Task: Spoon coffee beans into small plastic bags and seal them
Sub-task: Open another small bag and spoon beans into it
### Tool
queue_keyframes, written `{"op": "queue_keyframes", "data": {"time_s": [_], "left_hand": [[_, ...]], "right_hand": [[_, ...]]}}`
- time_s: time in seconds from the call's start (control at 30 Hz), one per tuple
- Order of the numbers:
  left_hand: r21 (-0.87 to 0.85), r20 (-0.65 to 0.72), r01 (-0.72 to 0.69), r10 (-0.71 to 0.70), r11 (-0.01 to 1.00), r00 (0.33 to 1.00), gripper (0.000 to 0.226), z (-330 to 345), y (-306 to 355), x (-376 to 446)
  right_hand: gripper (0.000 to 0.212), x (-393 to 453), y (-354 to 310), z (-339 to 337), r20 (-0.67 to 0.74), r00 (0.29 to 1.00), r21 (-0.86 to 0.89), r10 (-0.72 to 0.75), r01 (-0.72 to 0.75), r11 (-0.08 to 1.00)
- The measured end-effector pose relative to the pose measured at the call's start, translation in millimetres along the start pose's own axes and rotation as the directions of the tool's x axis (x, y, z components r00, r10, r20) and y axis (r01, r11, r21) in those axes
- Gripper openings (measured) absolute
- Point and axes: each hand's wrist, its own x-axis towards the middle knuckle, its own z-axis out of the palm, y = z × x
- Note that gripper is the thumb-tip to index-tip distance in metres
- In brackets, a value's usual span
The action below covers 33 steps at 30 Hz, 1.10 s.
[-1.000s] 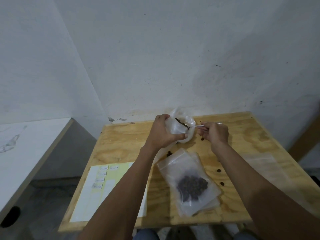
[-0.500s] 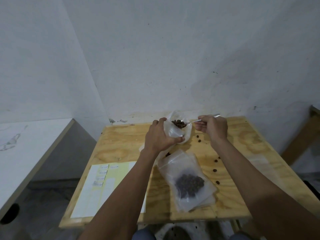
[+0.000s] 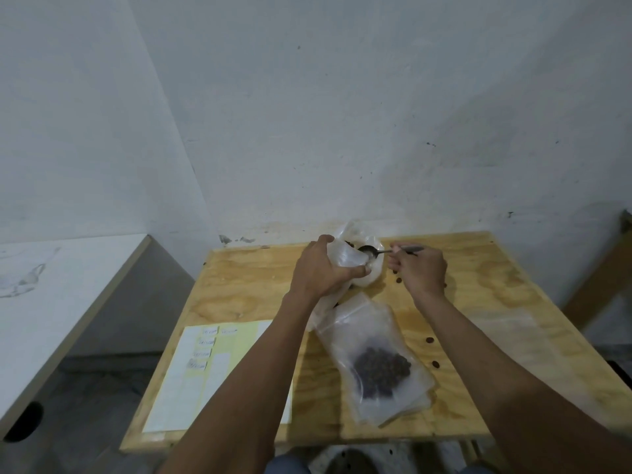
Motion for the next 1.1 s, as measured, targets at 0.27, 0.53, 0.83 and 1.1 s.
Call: {"op": "queue_keyframes", "data": {"time_s": [0.27, 0.53, 0.83, 1.1], "left_hand": [[-0.261, -0.025, 0.112, -0.122, 0.959, 0.992, 0.084, 7.9, 18.4, 19.7], [-0.271, -0.015, 0.12, -0.129, 0.955, 0.992, 0.087, 15.6, 20.6, 31.4], [-0.08, 0.028, -0.002, 0.004, 0.997, 1.0, 0.104, 4.5, 10.2, 22.6], [0.076, 0.041, -0.09, 0.087, 0.993, 0.995, 0.11, -5.9, 6.7, 4.9]], "right_hand": [[0.004, -3.8, 7.3, 8.0, 0.156, 0.977, 0.077, 0.142, -0.156, 0.985], [0.011, 4.8, -2.0, 10.9, 0.139, 0.933, 0.206, 0.333, -0.356, 0.911], [0.012, 9.2, -6.6, 1.3, 0.049, 0.934, 0.331, 0.353, -0.349, 0.877], [0.014, 16.9, -30.8, -16.2, -0.034, 0.956, 0.393, 0.292, -0.255, 0.883]]}}
